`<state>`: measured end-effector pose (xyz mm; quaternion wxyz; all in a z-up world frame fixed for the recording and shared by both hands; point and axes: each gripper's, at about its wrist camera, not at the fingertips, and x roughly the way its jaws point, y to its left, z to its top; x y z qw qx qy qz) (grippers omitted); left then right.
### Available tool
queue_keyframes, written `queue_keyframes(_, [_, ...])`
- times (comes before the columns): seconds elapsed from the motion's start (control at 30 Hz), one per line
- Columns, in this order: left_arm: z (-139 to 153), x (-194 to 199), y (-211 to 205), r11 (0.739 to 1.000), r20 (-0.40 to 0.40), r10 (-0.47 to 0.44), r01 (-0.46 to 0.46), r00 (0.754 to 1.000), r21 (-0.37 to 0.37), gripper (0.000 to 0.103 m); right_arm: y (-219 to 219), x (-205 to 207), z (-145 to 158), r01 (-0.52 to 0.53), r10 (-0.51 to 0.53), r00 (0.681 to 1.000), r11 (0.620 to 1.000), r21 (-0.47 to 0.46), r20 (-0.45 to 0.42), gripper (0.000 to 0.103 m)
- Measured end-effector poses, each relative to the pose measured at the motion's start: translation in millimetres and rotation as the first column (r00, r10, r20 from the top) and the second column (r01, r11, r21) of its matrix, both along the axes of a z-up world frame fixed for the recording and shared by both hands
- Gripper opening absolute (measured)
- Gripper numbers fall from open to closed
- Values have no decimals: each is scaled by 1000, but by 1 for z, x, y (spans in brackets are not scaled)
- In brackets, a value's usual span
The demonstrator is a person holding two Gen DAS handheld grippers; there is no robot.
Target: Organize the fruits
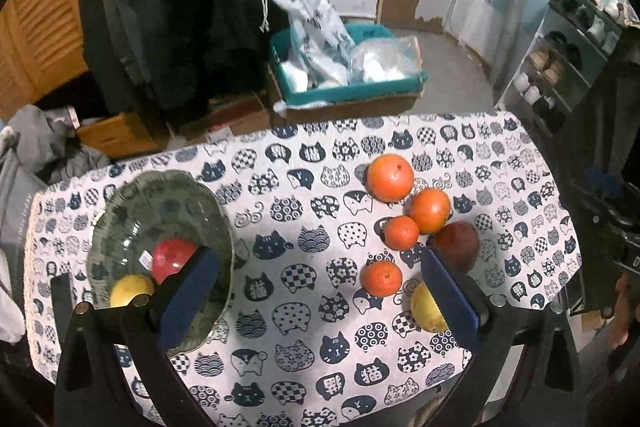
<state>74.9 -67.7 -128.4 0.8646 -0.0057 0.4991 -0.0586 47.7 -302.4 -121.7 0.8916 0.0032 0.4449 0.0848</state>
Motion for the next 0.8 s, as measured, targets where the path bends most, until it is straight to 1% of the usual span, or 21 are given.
queue_keyframes(0.1, [-12, 6, -5, 1000, -25, 0, 0, 1000, 17, 102, 2, 4, -13, -5, 5, 999, 1000, -3, -40, 89])
queue_keyframes(0.3, [-31, 17, -13, 1000, -59, -4, 6, 998, 26, 102, 5, 13, -40, -12, 9, 994, 999, -34, -106, 89])
queue_keyframes(0.4, [-44, 23, -18, 999, -85, -4, 7, 996, 39, 102, 6, 19, -56, -17, 13, 988, 999, -29, -153, 89])
queue_keyframes(0.57, [-62, 31, -22, 998, -118, -4, 11, 993, 55, 102, 10, 26, -82, -28, 23, 973, 999, -20, -228, 89])
queue_keyframes(0.8, [-83, 39, -25, 999, -172, 9, -2, 985, 36, 102, 20, 37, -114, -36, 32, 947, 999, -8, -319, 89])
